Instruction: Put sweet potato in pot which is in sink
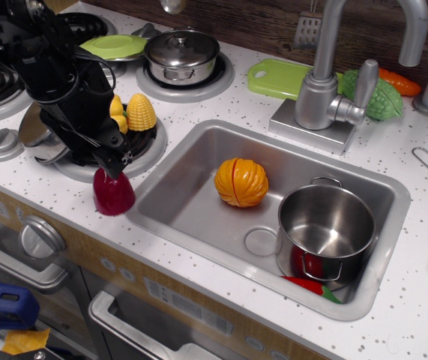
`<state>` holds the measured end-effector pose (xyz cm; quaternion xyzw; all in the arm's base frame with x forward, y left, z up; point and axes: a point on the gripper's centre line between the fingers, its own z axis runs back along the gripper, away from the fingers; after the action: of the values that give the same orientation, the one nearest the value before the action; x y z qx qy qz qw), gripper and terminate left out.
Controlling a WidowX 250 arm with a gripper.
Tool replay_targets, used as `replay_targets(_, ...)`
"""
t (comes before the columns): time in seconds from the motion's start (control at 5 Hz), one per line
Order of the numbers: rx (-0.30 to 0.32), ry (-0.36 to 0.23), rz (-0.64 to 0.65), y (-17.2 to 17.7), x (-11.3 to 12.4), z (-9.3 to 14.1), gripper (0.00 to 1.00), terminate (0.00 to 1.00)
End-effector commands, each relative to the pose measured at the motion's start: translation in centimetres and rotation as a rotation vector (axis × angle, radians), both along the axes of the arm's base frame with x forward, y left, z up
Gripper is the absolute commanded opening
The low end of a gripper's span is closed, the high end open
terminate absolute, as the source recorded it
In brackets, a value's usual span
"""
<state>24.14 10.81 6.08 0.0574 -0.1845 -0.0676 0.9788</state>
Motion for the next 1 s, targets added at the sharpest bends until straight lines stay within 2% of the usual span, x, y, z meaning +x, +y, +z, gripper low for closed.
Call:
replay_targets(0.0,0.000,0.000,0.000,0.0,0.0,0.0,1.00,0.00)
replay_targets(0.2,-0.022,-0.022,-0.001,0.1,0.6,-1.6,1.00,0.00)
replay_targets(0.8,-0.085,-0.060,0.028,-0.8,1.0,-4.1,1.00,0.00)
